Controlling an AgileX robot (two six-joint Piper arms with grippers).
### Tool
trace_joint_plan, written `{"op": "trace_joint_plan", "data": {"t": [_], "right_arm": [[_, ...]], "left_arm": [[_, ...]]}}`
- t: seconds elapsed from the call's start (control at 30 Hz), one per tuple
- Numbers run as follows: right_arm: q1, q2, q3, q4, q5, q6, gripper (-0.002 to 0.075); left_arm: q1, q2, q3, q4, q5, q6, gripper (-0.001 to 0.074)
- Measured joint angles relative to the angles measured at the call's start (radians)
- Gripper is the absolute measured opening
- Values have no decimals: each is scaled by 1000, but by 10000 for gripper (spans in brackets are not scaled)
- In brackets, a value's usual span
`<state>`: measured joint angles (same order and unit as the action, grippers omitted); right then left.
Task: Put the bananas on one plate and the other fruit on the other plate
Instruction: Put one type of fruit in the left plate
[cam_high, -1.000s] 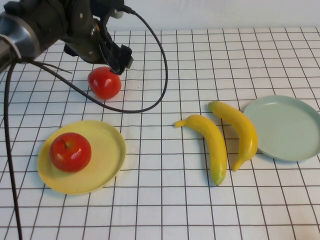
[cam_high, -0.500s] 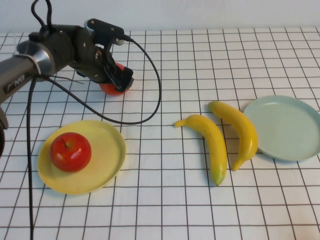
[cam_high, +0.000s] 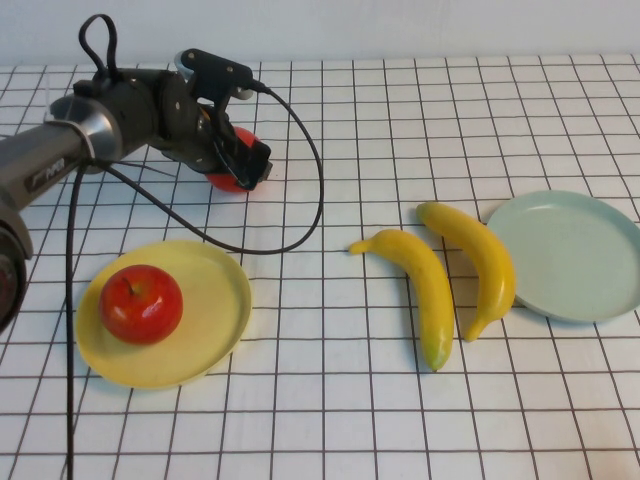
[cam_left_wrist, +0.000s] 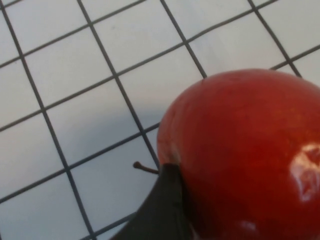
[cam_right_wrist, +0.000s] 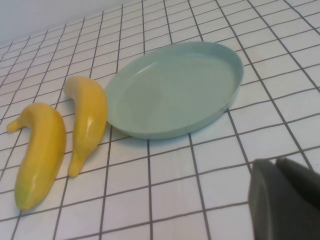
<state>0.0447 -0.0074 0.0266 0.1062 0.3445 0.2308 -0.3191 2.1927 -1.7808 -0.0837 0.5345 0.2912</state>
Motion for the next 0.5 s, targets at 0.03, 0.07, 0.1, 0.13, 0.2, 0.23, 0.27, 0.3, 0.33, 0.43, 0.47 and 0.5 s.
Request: {"op": "trace_joint_plan", "data": {"t": [0.03, 0.07, 0.1, 0.13, 0.2, 0.23, 0.27, 0.3, 0.33, 0.43, 0.47, 0.5], "right_arm": [[0, 0, 0, 0, 0, 0, -16], [0, 0, 0, 0, 0, 0, -16], [0, 0, 0, 0, 0, 0, -16], [0, 0, 0, 0, 0, 0, -16], [0, 0, 0, 0, 0, 0, -16], [0, 0, 0, 0, 0, 0, -16], [0, 0, 0, 0, 0, 0, -16], [0, 0, 0, 0, 0, 0, -16], [0, 0, 0, 0, 0, 0, -16], [0, 0, 0, 0, 0, 0, -16], [0, 0, 0, 0, 0, 0, -16], [0, 0, 0, 0, 0, 0, -16]], "left_arm": [[0, 0, 0, 0, 0, 0, 650], [0, 0, 0, -2, 0, 0, 625], [0, 0, 0, -10, 0, 0, 602], [0, 0, 0, -21, 0, 0, 584], [0, 0, 0, -43, 2, 0, 586], [0, 0, 0, -57, 2, 0, 586], [0, 0, 0, -68, 3, 0, 586], [0, 0, 0, -80, 3, 0, 586], [0, 0, 0, -89, 3, 0, 586], [0, 0, 0, -111, 6, 0, 586], [0, 0, 0, -116, 9, 0, 586], [0, -5, 0, -120, 11, 0, 586]]}}
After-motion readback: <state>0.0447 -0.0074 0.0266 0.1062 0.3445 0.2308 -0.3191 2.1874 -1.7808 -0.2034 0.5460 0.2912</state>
